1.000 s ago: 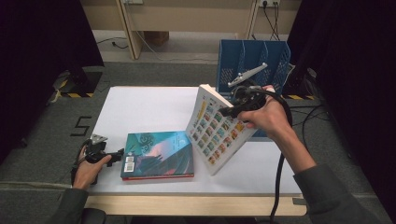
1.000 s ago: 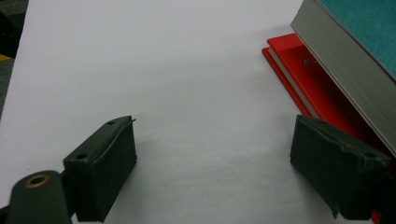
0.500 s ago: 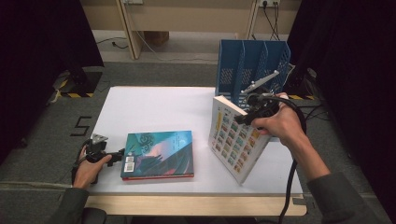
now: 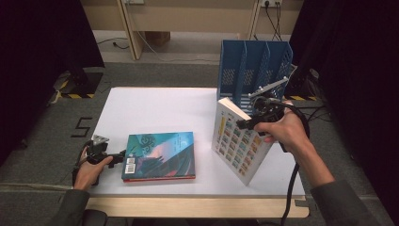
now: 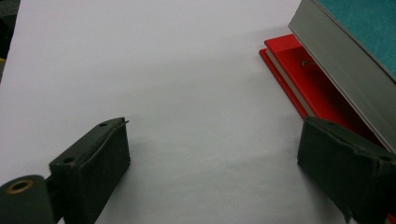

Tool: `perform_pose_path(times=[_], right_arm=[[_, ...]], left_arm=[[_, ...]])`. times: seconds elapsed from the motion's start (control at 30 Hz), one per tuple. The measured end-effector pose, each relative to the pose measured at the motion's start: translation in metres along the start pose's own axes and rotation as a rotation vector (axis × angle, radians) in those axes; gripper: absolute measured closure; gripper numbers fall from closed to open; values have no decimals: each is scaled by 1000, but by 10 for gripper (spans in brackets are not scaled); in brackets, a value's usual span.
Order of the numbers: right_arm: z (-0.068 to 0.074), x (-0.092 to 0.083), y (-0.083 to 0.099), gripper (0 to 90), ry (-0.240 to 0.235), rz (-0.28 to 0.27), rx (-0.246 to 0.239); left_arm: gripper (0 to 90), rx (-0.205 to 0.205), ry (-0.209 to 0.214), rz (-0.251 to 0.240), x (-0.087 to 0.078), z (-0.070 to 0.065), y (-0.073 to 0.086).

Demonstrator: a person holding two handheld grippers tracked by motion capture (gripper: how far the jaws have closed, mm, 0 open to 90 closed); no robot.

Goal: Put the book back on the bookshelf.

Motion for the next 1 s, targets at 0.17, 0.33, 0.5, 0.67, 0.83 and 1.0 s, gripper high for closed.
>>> perform_pose_path(times=[0.17,0.33,0.5,0.67,0.83,1.0], right_arm=[[-1,5,0,682,-9,18,10],[-1,9,-1,678,-11,42,18],[-1,10,-2,675,-23,50,24],[-1,10,-2,672,-34,60,40],[-1,10,-2,661,-42,72,62],[-1,12,-1,650,-31,95,57]], left_arm=[[74,0,1,1,0,0,0],[74,1,1,1,0,0,0],[73,1,1,1,0,0,0],[73,1,2,0,0,0,0],[73,1,2,1,0,0,0],[72,1,0,0,0,0,0]])
Point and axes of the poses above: each handheld gripper's, and its own axes: x roughly forward along the jaws, y roughly out of its underside, z roughly to its left, the point moved 1 cm from there along x, roughly forward along the jaws, and after that the axes turned 6 degrees about -x, right-handed, at the moved point
